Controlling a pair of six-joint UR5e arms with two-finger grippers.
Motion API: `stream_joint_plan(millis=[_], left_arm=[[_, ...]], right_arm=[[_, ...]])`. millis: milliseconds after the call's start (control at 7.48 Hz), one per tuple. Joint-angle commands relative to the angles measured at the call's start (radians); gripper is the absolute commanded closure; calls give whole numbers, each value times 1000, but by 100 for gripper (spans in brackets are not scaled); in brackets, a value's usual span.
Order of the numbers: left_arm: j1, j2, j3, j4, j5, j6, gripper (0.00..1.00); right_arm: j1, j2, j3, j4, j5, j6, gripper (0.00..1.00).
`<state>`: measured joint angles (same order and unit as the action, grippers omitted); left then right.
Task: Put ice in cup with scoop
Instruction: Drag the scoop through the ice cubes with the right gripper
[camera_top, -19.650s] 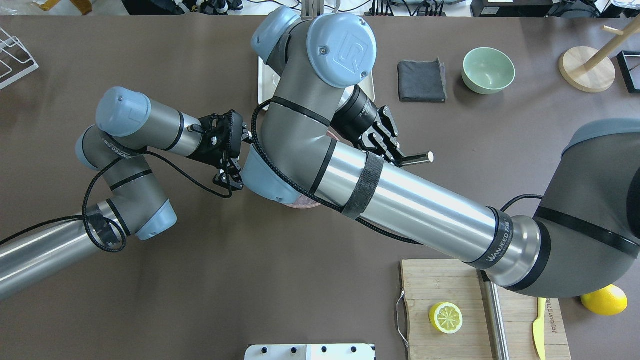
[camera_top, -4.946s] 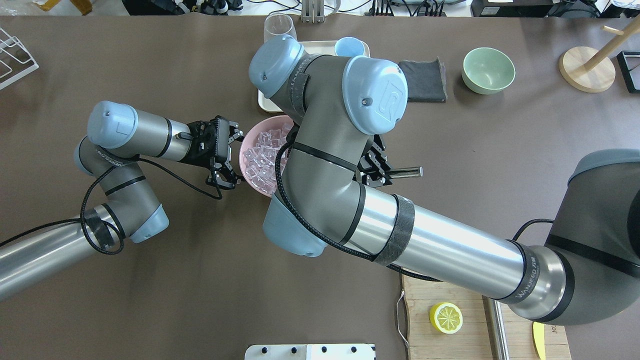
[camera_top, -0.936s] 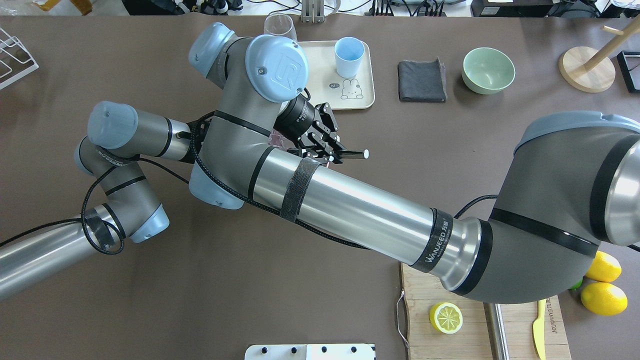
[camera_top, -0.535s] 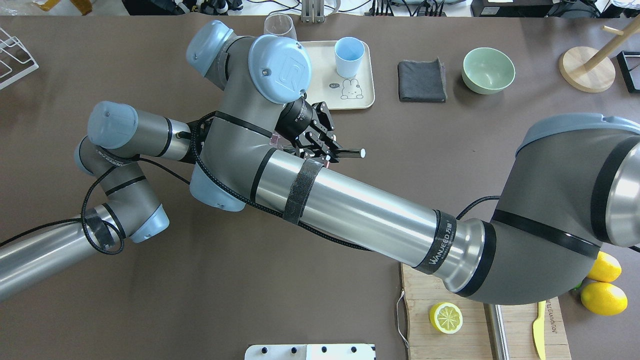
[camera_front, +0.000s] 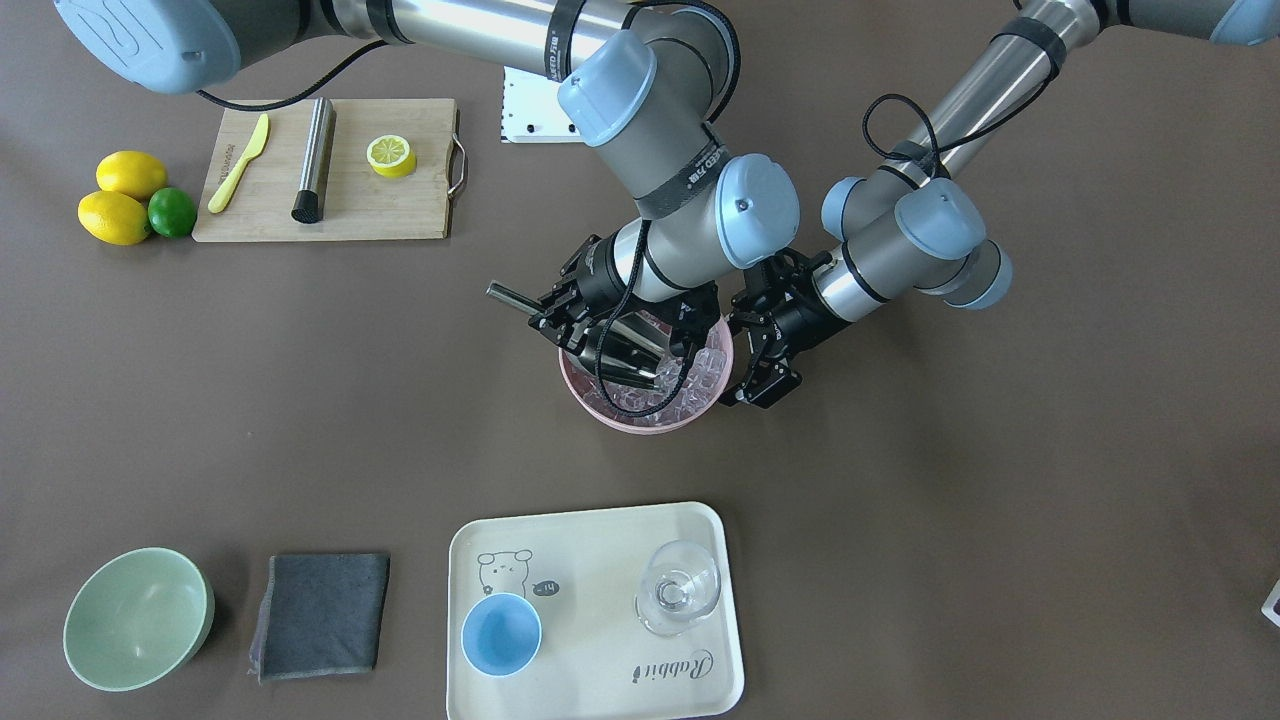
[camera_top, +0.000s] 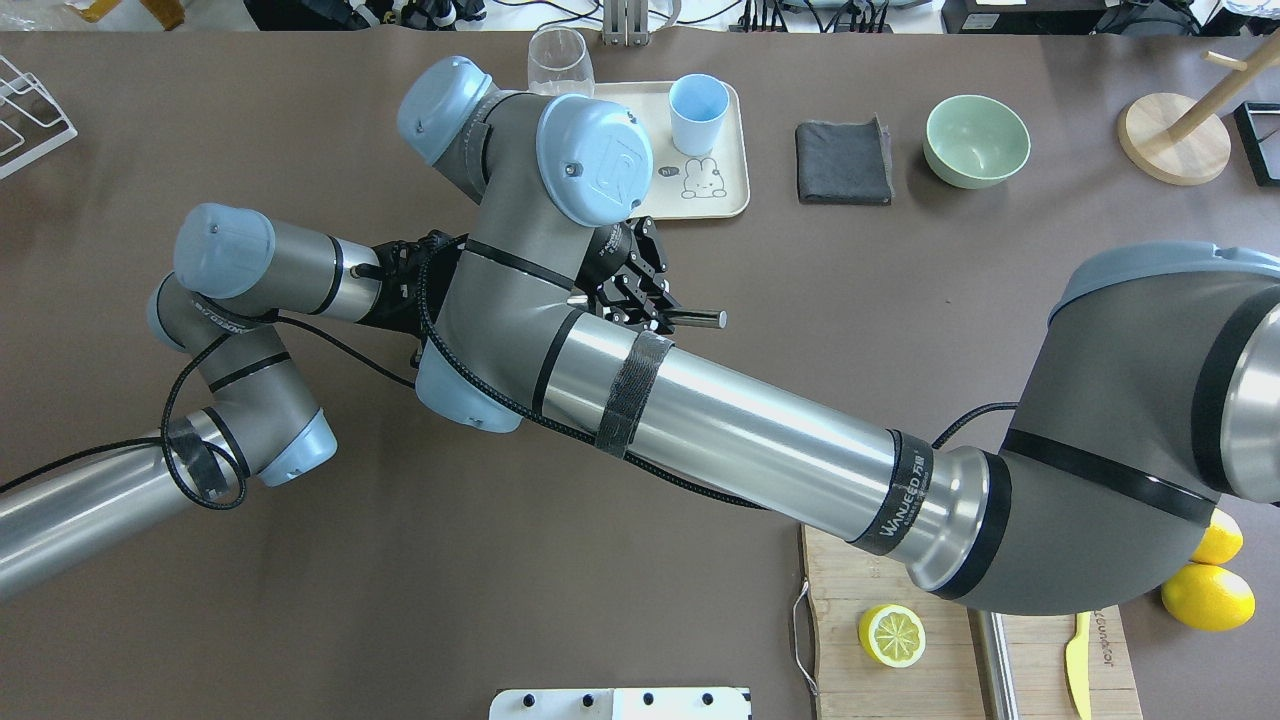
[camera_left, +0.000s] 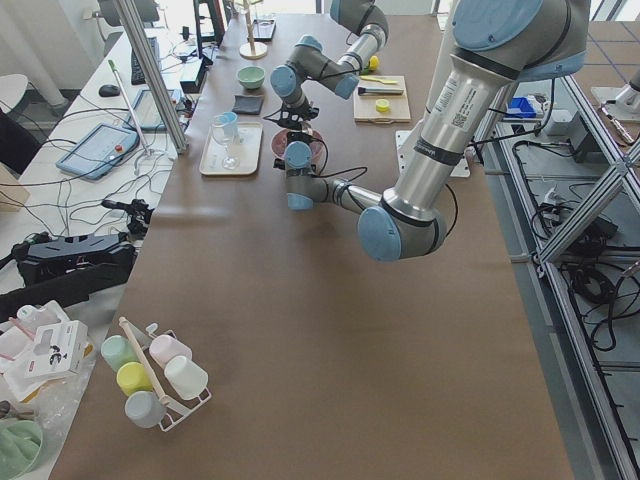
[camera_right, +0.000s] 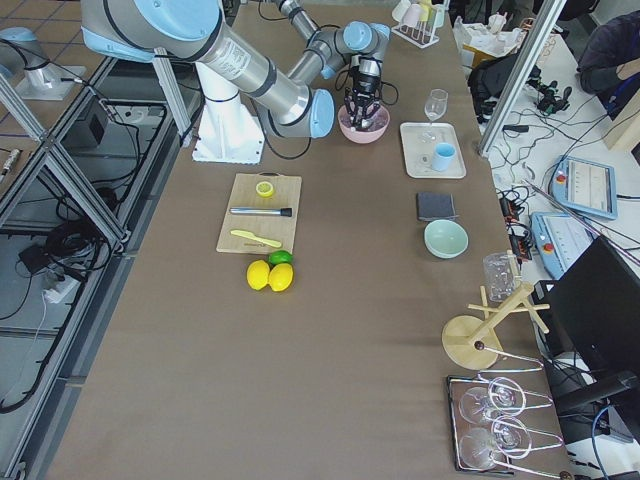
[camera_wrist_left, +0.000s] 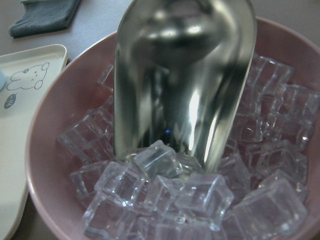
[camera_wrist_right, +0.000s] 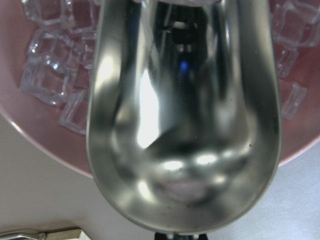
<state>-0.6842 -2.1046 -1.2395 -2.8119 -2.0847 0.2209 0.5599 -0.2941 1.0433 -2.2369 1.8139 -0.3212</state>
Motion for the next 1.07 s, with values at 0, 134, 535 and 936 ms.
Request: stream_joint_plan(millis=[0, 134, 535, 936], left_arm=[[0, 0, 0, 0, 0, 0, 3], [0, 0, 2, 0, 0, 0, 3], [0, 0, 2, 0, 0, 0, 3], [0, 0, 5, 0, 0, 0, 3]], right_arm=[[0, -8, 21, 26, 15, 22, 100], [-2, -13, 24, 40, 15, 31, 100], [-2, -45, 87, 60, 15, 47, 100], [-3, -83, 155, 68, 15, 59, 100]])
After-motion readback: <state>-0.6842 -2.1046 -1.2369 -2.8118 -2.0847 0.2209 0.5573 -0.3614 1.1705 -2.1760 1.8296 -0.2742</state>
